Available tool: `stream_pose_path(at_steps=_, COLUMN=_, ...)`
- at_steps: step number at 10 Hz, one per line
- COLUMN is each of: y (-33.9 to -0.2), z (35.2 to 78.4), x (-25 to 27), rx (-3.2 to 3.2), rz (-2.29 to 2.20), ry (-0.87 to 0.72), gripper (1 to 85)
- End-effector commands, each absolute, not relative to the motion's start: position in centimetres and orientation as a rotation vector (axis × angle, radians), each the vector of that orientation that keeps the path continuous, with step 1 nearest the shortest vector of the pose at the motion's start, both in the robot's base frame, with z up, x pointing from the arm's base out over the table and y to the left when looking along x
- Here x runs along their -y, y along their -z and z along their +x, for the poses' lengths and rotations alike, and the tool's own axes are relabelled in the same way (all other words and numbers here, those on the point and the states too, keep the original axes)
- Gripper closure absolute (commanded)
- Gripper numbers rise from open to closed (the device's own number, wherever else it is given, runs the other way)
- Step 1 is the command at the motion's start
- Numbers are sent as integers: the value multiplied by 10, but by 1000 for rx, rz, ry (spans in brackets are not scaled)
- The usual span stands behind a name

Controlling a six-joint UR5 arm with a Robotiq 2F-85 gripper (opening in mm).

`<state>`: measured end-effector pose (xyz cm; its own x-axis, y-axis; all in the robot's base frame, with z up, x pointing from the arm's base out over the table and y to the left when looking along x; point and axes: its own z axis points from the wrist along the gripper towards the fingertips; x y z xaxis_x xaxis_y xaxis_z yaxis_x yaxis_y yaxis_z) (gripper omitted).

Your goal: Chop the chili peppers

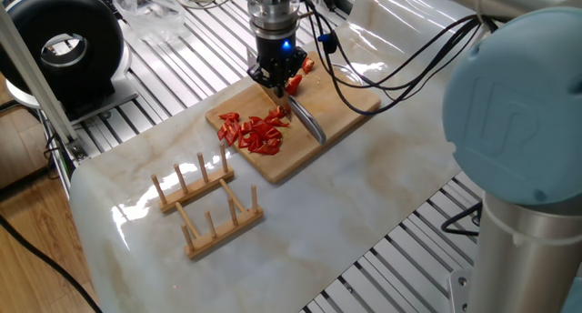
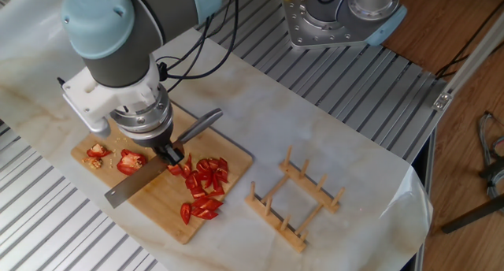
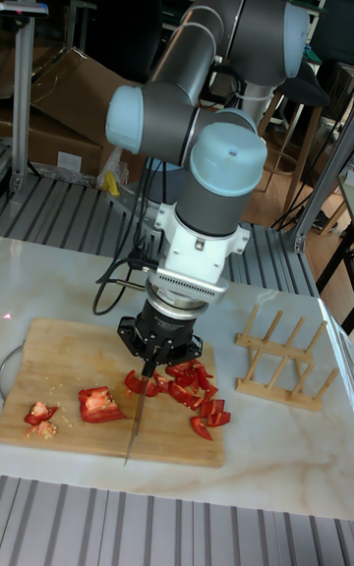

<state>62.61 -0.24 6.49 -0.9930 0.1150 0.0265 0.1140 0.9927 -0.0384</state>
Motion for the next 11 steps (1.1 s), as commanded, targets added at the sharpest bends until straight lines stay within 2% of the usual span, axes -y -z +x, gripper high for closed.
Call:
stream_pose_path(at_steps=1, y=-72, z=630, x=4, rx=3075, rz=-89, ry=-51, gripper=843)
stream_pose_path(at_steps=6, y=-56, z=639, x=9, rx=3089, rz=-98, ry=-55, gripper=843)
stream_pose_path(at_steps=11, y=-72, z=643, x=6, rx=3027, rz=-60, ry=-106, gripper=843)
